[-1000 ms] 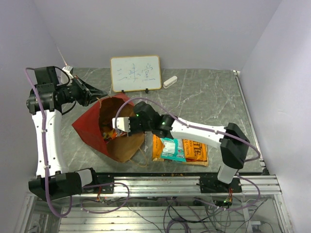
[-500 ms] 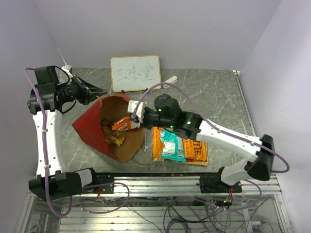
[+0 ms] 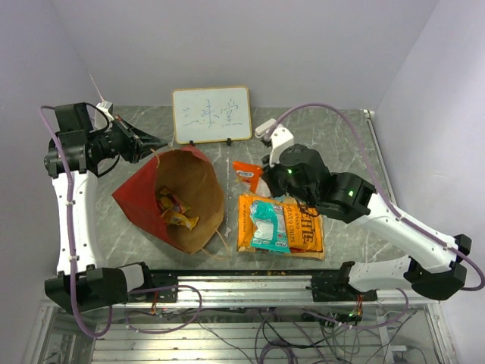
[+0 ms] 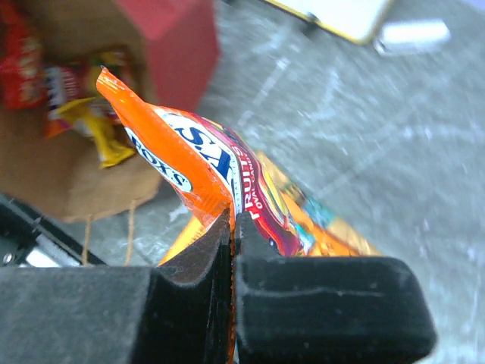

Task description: Take the snacks out of the paper bag

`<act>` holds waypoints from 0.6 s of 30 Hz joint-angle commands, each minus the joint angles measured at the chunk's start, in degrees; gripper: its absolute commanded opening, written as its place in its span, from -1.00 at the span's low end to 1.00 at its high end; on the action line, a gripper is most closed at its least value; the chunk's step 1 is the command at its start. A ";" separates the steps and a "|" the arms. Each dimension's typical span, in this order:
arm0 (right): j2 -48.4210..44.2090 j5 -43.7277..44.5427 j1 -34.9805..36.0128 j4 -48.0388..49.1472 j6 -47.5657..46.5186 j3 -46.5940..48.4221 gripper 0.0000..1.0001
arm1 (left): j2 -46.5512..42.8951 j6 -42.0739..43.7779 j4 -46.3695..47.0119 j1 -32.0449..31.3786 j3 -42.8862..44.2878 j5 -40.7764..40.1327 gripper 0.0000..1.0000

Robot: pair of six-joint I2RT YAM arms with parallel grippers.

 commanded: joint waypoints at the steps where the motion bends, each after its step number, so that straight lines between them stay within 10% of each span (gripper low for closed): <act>1: -0.10 18.43 -0.95 -17.68 20.28 2.30 -1.00 | 1.00 0.08 2.11 0.83 0.39 0.64 -0.86; 9: 2.08 22.60 -9.98 -38.37 46.23 3.82 -1.00 | 1.83 1.04 1.41 0.84 1.16 1.03 -0.86; 18: -6.30 11.51 -10.93 -39.60 64.83 -8.21 -1.00 | 1.63 2.10 0.12 0.83 1.20 1.53 -0.86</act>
